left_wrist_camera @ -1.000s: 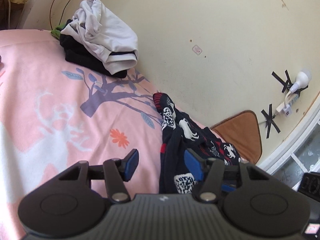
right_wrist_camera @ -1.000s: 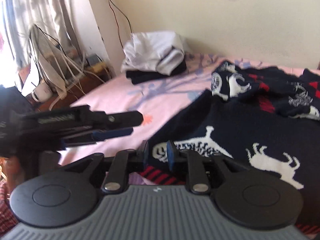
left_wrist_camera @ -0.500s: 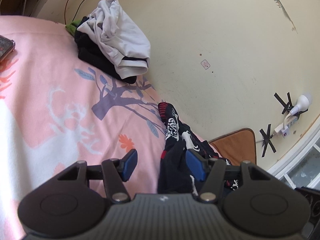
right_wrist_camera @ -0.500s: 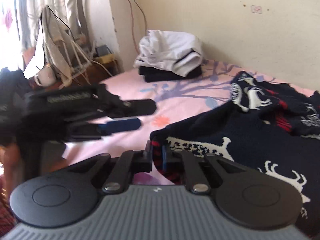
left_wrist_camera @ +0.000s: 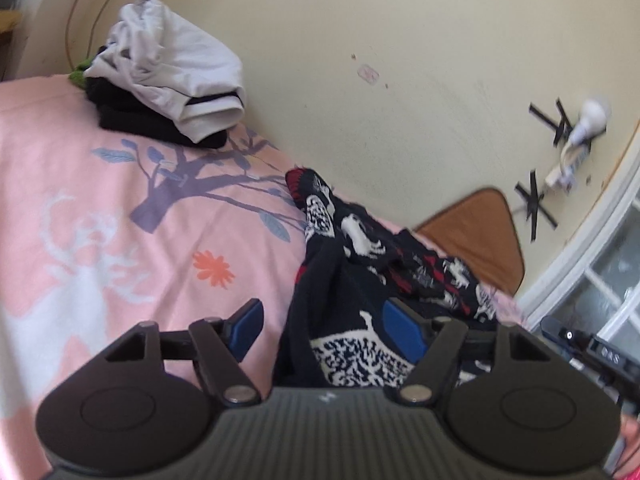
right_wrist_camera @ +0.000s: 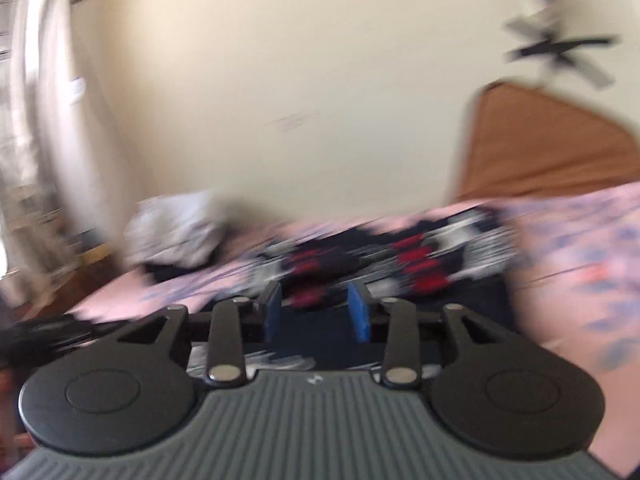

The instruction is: Fold small clothes

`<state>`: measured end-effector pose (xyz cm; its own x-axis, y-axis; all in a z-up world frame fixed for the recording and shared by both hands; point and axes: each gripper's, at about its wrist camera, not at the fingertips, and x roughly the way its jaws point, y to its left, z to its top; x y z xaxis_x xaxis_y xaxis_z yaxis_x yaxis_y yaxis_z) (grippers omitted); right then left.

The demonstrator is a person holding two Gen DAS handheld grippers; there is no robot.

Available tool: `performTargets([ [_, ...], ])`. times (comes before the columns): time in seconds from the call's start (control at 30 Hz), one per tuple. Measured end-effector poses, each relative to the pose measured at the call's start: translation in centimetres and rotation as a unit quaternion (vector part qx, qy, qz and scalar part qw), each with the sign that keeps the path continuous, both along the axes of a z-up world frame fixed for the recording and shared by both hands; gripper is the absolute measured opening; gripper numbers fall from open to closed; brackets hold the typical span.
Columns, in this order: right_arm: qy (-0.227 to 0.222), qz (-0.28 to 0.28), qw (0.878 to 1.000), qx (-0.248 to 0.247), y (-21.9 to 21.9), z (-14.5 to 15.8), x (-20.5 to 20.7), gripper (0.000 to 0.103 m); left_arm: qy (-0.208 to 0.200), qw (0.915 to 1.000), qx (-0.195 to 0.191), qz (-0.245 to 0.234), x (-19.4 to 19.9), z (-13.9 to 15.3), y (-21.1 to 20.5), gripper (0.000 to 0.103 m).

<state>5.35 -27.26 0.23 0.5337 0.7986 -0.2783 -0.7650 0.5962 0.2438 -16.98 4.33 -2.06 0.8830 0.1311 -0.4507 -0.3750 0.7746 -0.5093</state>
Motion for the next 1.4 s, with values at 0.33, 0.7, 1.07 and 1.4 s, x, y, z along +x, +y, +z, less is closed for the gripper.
performTargets([
  [0.33, 0.172, -0.085, 0.981, 0.027, -5.7, -4.6, 8.6, 0.016, 0.075, 0.9959, 0.051, 0.0, 1.5, 0.0, -1.4, 0.067],
  [0.7, 0.264, -0.001, 0.964, 0.045, -10.5, -5.5, 4.9, 0.062, 0.071, 0.9974, -0.006, -0.014, -0.6, 3.3, 1.3, 0.079],
  [1.07, 0.094, 0.041, 0.994, -0.034, -0.6, 5.4, 14.2, 0.058, 0.124, 0.9854, 0.1, -0.061, 18.9, 10.0, 7.2, 0.089],
  [1.4, 0.187, 0.119, 0.964, -0.148, 19.5, 0.1, 27.6, 0.062, 0.254, 0.9518, 0.128, -0.116, 38.5, 1.3, 7.2, 0.085],
])
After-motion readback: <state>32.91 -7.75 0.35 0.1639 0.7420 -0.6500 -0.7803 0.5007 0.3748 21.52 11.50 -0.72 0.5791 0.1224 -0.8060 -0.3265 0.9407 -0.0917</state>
